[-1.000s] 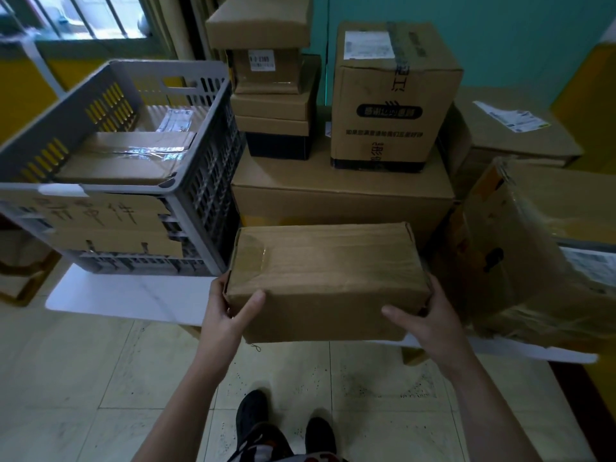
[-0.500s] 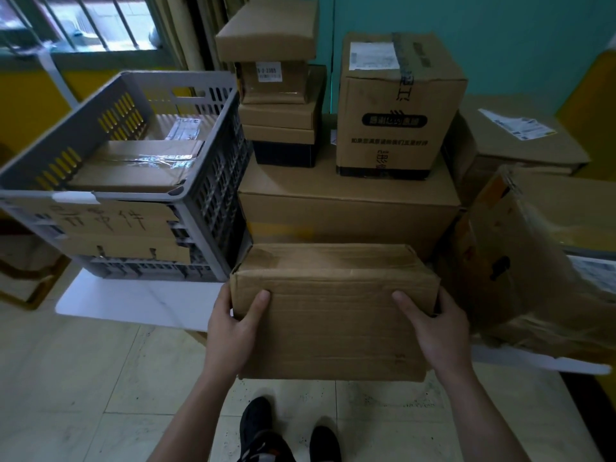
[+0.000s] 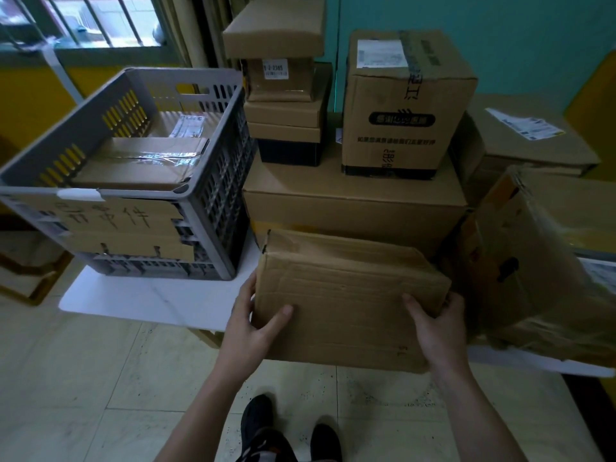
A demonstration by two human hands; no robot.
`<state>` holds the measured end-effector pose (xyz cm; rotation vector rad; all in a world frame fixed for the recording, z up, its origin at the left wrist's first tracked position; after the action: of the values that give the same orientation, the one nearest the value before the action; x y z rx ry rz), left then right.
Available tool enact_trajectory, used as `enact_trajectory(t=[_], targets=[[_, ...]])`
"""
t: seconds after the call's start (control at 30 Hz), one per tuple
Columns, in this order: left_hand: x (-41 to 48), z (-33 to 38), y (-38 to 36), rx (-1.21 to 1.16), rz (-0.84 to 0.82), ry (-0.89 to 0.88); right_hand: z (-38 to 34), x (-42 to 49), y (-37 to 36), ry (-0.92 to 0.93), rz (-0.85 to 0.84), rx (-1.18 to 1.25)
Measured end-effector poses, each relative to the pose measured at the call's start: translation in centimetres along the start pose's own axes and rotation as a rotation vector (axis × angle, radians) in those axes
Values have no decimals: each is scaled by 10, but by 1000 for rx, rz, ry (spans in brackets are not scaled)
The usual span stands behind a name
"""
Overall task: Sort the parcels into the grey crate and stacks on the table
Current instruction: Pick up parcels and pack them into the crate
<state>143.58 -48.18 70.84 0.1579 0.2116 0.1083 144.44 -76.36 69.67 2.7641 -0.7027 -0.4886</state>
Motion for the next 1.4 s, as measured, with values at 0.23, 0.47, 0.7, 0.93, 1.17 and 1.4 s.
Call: enact_trajectory(t=[0.23,0.47,0.7,0.93,1.17,1.4], targets=[[3,1,-6,131,24,-48,0,2,1,-20,20,-39],[2,11,-9,198,29,-163,4,11,0,-113,18,-32],[17,27,-2,262,-44,-425,15,19,6,-224,65,107],[20,23,-11,177,-288,-160,20,27,9,-241,65,151],[6,41,-28,93,-288,-358,23,33,0,-314,37,227],[0,61,-36,247,-295,-488,14,28,-13,-293,-69,294]])
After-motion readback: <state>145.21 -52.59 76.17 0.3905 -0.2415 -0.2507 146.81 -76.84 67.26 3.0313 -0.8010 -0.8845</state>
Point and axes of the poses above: each hand's wrist, its own x-axis towards the middle knuckle, its own y-axis out of the back of the hand, z = x × y, the point moved 2 cm from there along x, towards the middle knuckle, and after that the axes turned 4 degrees about -x, right-handed, at the moved point
